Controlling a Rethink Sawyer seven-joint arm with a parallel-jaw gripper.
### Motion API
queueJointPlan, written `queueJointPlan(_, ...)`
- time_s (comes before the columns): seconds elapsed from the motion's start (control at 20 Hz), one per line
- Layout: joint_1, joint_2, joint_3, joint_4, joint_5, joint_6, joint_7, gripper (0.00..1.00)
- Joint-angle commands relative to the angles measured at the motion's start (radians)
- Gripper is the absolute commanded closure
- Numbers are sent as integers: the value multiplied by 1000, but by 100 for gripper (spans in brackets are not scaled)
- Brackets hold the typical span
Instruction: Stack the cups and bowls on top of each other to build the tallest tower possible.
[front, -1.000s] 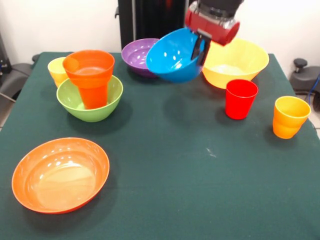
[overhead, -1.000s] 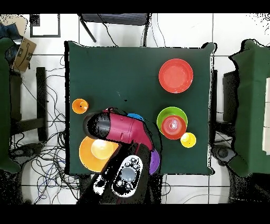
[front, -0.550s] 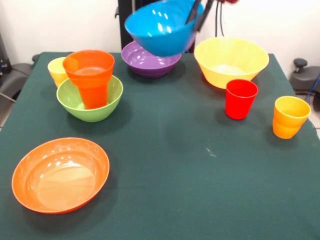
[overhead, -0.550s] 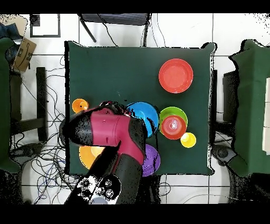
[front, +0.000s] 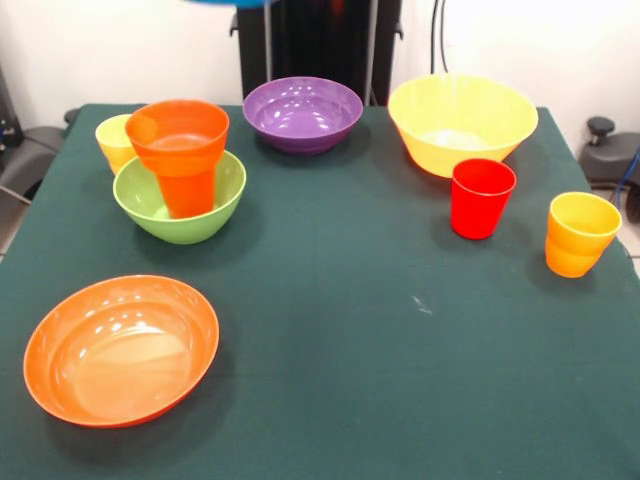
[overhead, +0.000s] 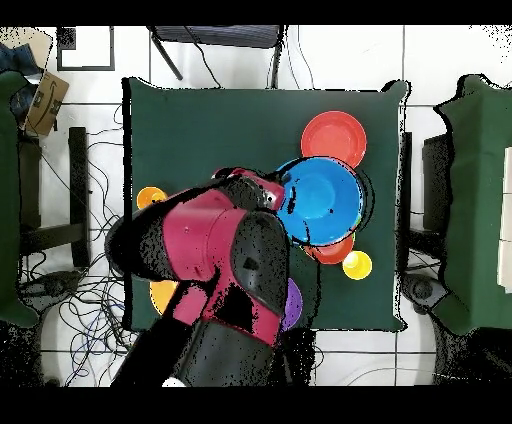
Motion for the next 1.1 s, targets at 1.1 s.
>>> queueJointPlan(1.1,-88,102,107,102,-153,-123,6,100)
